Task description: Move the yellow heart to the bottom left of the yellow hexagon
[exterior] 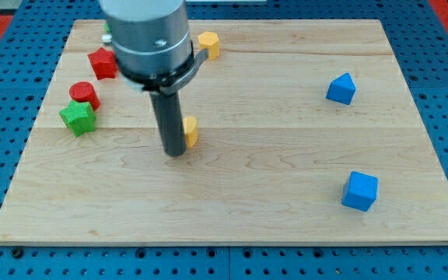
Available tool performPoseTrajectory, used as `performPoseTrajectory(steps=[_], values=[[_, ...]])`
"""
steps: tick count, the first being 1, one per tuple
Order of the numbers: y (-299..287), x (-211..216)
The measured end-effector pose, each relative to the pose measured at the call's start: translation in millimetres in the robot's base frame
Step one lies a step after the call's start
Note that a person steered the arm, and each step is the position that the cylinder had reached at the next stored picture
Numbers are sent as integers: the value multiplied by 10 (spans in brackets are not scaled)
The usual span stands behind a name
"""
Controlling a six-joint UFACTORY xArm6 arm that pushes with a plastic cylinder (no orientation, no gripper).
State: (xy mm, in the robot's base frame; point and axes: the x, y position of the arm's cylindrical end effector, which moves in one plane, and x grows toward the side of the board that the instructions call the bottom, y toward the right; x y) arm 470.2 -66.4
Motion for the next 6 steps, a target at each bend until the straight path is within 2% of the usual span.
performPoseTrajectory(steps=[1, 2, 4, 5, 6], values=[[17, -455], [120, -698], [857, -600], [375, -794], [320, -1000]])
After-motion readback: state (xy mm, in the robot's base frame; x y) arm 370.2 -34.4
